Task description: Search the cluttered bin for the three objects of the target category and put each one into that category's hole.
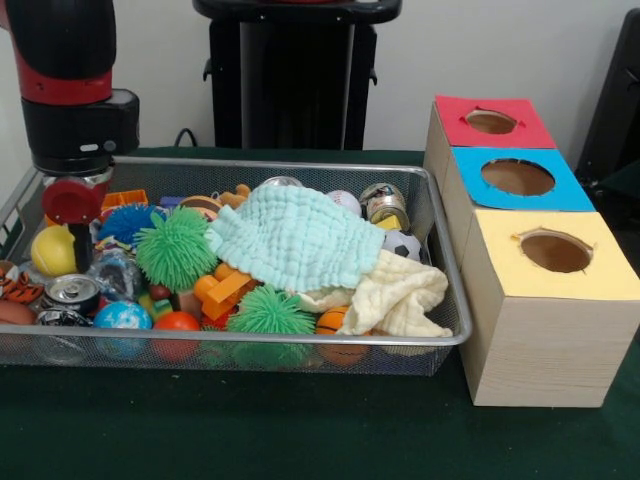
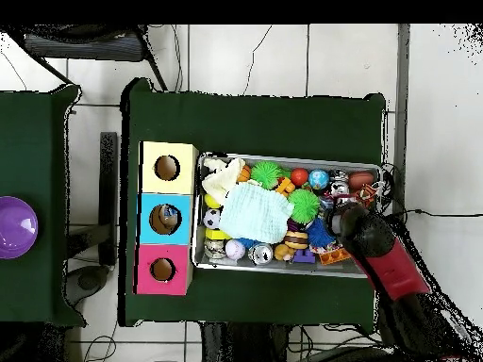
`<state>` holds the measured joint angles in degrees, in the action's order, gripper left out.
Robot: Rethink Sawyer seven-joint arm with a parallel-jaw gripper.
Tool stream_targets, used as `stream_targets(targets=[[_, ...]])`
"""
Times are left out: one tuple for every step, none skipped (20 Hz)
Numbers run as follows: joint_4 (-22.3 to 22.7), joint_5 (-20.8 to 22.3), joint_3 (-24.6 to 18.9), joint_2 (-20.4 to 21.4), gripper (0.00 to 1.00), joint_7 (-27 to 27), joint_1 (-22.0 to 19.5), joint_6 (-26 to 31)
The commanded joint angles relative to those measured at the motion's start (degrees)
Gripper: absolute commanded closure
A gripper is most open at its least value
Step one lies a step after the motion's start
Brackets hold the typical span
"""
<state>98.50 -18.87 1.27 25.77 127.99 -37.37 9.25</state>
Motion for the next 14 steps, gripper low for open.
stream_targets(targets=[[4.7,2.7,-8.2,-1.2,1.00,4.7,-1.6,-1.0],[5.0,2.8,-8.8,-1.1,1.00,4.8,-2.1,-1.3],[5.2,2.8,-9.2,-1.0,1.00,4.8,-2.4,-1.3],[5.7,2.9,-10.0,-0.8,1.00,4.9,-2.8,-1.5],[6.0,3.0,-10.6,-0.7,1.00,4.9,-3.3,-1.8],[6.3,3.0,-11.3,-0.5,1.00,4.8,-3.9,-1.8],[6.5,3.1,-12.0,-0.5,1.00,4.8,-4.4,-2.1],[6.8,3.3,-12.5,-0.4,1.00,4.8,-4.7,-2.3],[6.9,3.3,-12.7,-0.3,1.00,4.9,-4.9,-2.4],[6.9,3.5,-12.7,-0.1,1.00,5.0,-4.9,-2.5],[6.7,3.6,-12.3,-0.1,1.00,4.9,-4.6,-2.5],[6.6,3.8,-11.9,0.0,1.00,5.0,-4.3,-2.7],[6.2,4.0,-11.2,0.0,1.00,4.8,-3.8,-2.5],[6.1,4.1,-11.0,0.0,1.00,4.7,-3.7,-2.4]])
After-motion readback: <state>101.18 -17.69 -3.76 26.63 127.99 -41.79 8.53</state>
